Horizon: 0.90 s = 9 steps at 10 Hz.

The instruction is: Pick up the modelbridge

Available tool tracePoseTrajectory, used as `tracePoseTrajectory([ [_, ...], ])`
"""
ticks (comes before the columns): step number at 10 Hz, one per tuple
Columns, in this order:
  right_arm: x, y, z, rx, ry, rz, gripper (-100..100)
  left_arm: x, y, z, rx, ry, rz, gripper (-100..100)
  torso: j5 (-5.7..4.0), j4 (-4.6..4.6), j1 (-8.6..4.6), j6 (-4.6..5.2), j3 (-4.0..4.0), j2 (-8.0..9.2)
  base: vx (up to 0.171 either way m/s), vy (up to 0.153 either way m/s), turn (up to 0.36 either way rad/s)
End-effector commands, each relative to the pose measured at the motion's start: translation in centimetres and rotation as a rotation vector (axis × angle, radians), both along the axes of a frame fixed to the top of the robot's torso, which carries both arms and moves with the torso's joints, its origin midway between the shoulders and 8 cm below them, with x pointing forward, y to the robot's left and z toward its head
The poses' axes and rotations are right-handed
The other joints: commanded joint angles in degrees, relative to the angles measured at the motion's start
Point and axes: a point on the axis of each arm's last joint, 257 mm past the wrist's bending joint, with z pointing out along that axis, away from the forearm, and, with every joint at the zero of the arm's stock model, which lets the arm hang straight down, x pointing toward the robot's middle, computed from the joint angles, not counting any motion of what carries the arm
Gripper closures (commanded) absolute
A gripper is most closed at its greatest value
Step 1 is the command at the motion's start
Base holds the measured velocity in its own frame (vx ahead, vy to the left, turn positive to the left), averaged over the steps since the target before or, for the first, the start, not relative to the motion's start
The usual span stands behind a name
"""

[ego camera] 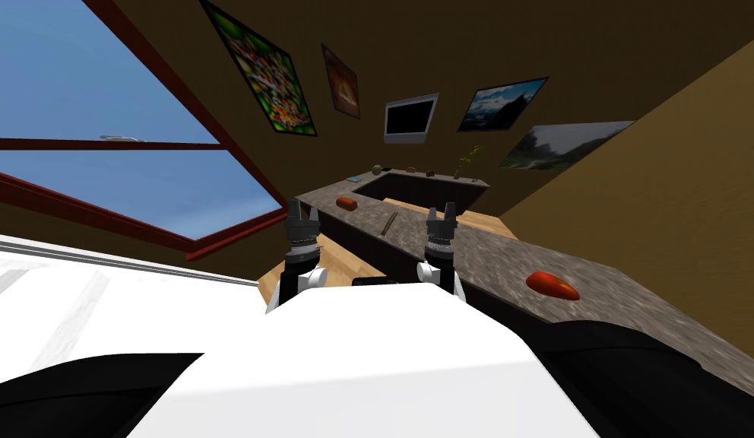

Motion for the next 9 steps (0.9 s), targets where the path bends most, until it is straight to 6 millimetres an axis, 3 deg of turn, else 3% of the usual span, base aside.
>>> tracePoseTrajectory([
  [1,-0.1,0.7,0.2,-0.040,0.002,0.028,-100,0.0,0.0,0.0,0.000,0.000,0.000,0,0.00,0.00,0.00,0.00,0.00,0.00,-0.027,-0.010,-0.008],
  [9,-1.0,5.0,0.3,-0.212,0.027,0.176,-100,0.0,0.0,0.0,0.000,0.000,0.000,0,-0.03,0.05,-0.12,0.00,0.12,0.20,-0.055,-0.023,0.013],
])
